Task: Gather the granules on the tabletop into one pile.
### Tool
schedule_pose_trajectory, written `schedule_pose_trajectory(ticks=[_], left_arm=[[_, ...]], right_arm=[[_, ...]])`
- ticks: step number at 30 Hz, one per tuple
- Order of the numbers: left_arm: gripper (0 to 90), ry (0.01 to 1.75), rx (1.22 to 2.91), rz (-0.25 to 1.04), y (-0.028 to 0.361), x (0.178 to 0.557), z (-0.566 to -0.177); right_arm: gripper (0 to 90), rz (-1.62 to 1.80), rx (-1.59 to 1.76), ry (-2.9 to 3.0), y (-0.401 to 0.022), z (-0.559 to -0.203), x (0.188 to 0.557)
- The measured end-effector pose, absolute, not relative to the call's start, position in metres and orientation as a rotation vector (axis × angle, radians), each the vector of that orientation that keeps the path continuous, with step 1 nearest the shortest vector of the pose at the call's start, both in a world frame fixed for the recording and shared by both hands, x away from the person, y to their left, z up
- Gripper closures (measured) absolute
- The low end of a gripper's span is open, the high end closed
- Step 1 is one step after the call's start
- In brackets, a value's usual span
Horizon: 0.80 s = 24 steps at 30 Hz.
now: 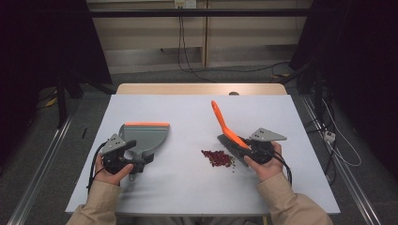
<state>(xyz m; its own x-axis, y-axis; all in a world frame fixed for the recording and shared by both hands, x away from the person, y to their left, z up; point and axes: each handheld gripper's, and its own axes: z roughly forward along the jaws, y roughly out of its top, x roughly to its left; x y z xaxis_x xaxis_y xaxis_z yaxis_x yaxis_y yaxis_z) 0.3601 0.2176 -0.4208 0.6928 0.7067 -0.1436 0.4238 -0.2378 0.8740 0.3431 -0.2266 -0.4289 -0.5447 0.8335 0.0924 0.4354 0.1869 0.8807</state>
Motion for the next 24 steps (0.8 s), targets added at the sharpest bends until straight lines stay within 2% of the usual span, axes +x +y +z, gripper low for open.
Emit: schedule_pose_trajectory(ticks=[6, 24], left_arm=[[6.8, 0.883, 1.879, 0.349, 0.216, 0.359, -0.420], [6.7, 0.889, 1.891, 0.369, 0.216, 0.359, -0.421]], right_arm=[[71.1, 1.199, 1.231, 2.003, -0.228, -0.441, 0.338], [71.1, 1.268, 1.192, 2.015, -0.196, -0.445, 0.352]])
